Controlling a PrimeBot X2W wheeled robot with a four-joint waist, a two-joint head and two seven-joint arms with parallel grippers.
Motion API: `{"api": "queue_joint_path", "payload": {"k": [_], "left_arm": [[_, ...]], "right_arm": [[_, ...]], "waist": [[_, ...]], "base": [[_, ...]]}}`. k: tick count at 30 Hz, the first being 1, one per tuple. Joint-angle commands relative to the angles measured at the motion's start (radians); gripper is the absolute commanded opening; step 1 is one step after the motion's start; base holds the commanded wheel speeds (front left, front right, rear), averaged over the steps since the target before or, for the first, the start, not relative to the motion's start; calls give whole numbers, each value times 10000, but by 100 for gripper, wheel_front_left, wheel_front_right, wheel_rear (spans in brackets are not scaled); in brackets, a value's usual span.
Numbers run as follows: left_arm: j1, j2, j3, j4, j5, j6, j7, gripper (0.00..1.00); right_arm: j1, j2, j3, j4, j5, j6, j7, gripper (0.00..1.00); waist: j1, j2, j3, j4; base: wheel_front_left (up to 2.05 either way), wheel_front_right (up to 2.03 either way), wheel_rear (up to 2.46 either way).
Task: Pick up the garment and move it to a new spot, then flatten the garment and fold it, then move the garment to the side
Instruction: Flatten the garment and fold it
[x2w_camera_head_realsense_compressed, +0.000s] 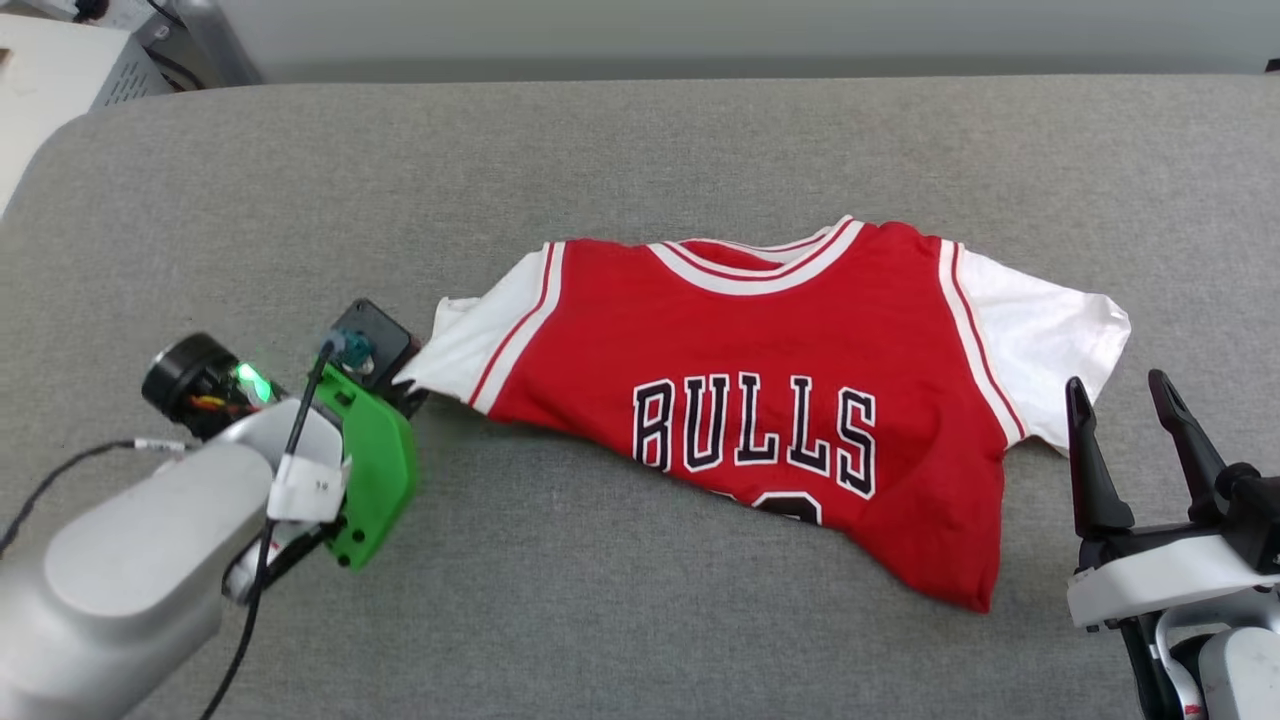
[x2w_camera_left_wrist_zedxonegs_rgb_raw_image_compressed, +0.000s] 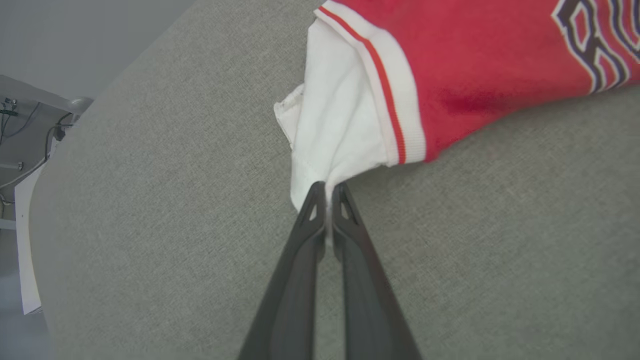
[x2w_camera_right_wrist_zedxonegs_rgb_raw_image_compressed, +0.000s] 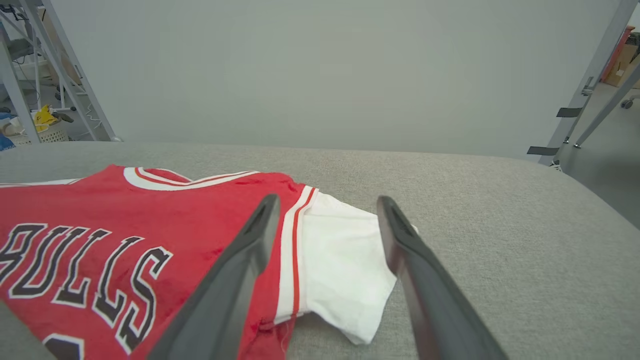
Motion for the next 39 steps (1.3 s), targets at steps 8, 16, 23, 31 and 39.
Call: {"api": "queue_joint_path", "payload": {"k": [8,16,23,31,39], "left_arm": [[1754,-642,-109,-782,-459,421,-453,0],[2726,-1818,-62,190,-1211,4,-785,0],[2632,-1585,618,137,-1524,-173,-1782,100],[1580,-489,1569,-982,-1361,142,-2088,100],[136,68,2297,-985,-1078,123,-1981,100]], "right_arm": [[198,32,-48,129,2,-9,-91,100],[254,-16,-38,289,13,-9,-91,100],[480,-37,-197,417,37,-9,-91,100],[545,69,-232,462,-13,-9,-91,100],[255,63,-135,373,-82,-9,-91,100]], "waist": [[0,0,-199,254],[0,0,-302,298],[0,0,-682,386],[0,0,-894,432],[0,0,-558,258]], "base": [[0,0,0],[0,0,0],[0,0,0],[0,0,0],[0,0,0]]}}
